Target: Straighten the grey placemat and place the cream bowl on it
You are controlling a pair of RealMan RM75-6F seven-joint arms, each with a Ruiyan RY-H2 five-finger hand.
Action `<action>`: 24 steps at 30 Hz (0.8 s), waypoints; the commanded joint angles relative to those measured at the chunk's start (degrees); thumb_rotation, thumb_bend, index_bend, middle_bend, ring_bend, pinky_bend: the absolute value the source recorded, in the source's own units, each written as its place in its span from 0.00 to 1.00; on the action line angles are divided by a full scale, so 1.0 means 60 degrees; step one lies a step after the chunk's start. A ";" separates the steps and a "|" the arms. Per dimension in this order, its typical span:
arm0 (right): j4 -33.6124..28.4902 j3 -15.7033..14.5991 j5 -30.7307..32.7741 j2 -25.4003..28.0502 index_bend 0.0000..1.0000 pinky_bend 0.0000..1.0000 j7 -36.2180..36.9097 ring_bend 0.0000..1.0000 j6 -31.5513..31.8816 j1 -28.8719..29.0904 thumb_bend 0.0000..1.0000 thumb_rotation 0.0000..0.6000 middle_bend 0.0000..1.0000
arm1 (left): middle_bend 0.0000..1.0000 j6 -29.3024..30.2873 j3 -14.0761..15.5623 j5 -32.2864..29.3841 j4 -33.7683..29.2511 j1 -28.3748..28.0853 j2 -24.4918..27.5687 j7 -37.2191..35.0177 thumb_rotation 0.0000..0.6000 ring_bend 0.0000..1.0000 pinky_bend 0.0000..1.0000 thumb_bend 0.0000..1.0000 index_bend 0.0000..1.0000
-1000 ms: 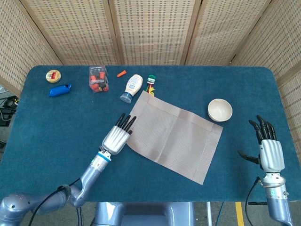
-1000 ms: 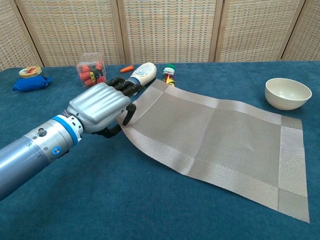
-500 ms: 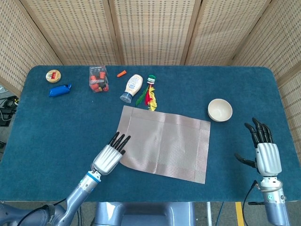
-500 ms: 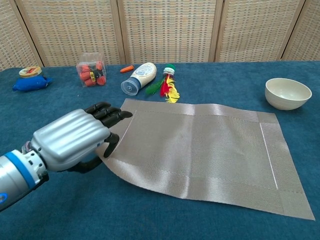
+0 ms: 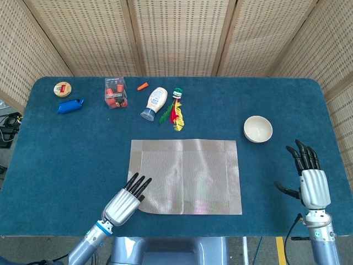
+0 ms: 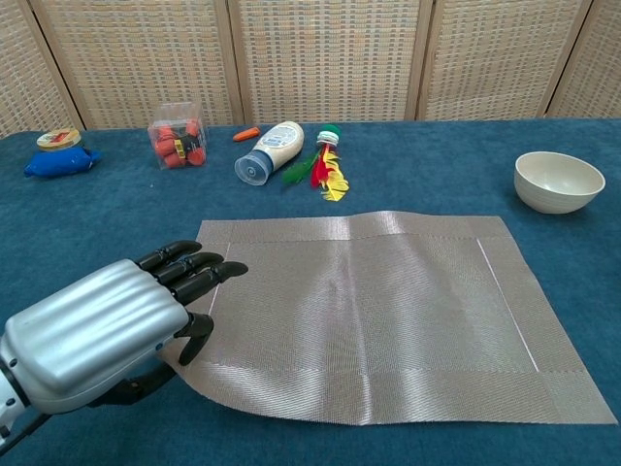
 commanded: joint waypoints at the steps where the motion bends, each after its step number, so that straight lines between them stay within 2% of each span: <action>1: -0.0031 -0.0015 -0.0033 0.0016 0.15 0.00 -0.0017 0.00 0.0026 -0.0013 0.23 1.00 0.00 | 0.00 -0.0063 0.0038 0.0062 -0.0044 0.0059 0.0009 0.0053 1.00 0.00 0.00 0.47 0.66; 10: -0.0083 -0.0033 -0.0048 0.0057 0.14 0.00 -0.0016 0.00 0.0005 -0.0024 0.23 1.00 0.00 | 0.00 -0.0234 0.0082 0.0403 -0.0120 0.0299 0.0059 0.0133 1.00 0.00 0.00 0.47 0.66; 16: -0.0136 -0.0057 -0.0048 0.0076 0.15 0.00 -0.0086 0.00 -0.0038 -0.0026 0.23 1.00 0.00 | 0.00 -0.0333 0.0079 0.0608 -0.0140 0.0462 0.0105 0.0110 1.00 0.00 0.00 0.47 0.62; 19: -0.0149 -0.0068 -0.0061 0.0079 0.15 0.00 -0.0110 0.00 -0.0040 -0.0029 0.23 1.00 0.00 | 0.00 -0.0346 0.0081 0.0697 -0.0163 0.0511 0.0153 0.0104 1.00 0.00 0.00 0.46 0.51; 24: -0.0155 -0.0089 -0.0106 0.0063 0.15 0.00 -0.0166 0.00 -0.0030 -0.0029 0.23 1.00 0.00 | 0.00 -0.0298 0.0063 0.0859 -0.0342 0.0626 0.0448 -0.0011 1.00 0.00 0.00 0.33 0.18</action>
